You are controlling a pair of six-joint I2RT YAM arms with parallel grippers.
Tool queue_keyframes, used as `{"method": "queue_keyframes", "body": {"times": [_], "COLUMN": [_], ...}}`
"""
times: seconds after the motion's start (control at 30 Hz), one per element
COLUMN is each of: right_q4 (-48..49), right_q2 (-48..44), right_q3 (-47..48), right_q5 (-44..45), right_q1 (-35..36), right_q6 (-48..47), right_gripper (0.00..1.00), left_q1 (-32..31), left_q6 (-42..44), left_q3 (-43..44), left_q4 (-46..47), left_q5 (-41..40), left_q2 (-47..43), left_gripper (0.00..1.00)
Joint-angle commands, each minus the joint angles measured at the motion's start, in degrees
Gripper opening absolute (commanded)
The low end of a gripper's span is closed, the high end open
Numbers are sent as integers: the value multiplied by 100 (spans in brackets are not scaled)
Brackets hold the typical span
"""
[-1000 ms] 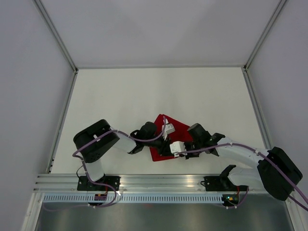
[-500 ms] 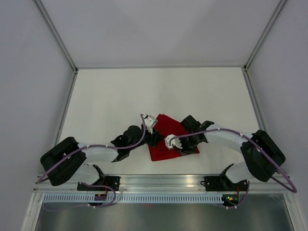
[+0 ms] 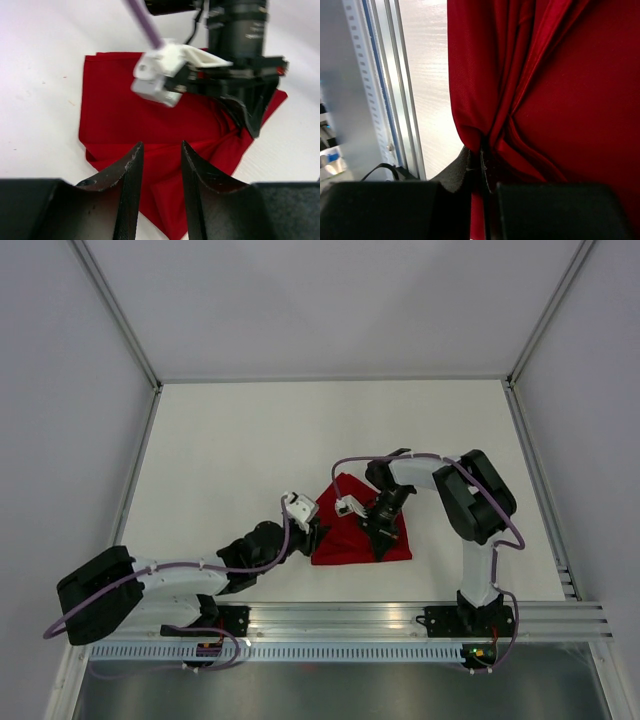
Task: Fold the napkin, place the utensils inside, and roll it up
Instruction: Roll the napkin at the center of the board.
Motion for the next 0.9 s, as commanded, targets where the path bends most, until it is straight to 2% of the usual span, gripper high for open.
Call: {"method": "queue_keyframes", "body": {"times": [0.0,0.1,0.2,0.43,0.67,0.87], "right_q4": [353,405,501,757,783,801], "right_q2": [634,828,872,898,881,898], "right_q3": [163,304,278,146,111,85], "right_q5": [638,647,664,726,726,735], "right_q1": [-7,-68,-112,-174,-235,-270], "right_q6": [-247,-132,-106,8,35,17], "right_gripper": [1,1,1,1,1,1], "left_q1": [-429,-780,-1088,-1624,-1642,-1642], "left_q6": [753,1121,1543,2608,3197,3198], "left_q3": [80,246,483,1275,1469,1433], "left_q4": [-69,-253,-463,-886,-597,-43], "left_q5": [-344,-353,-38,464,605,394], "left_q2": [108,397,731,1671,2463,3087], "left_gripper": [40,39,40,59,64,64]}}
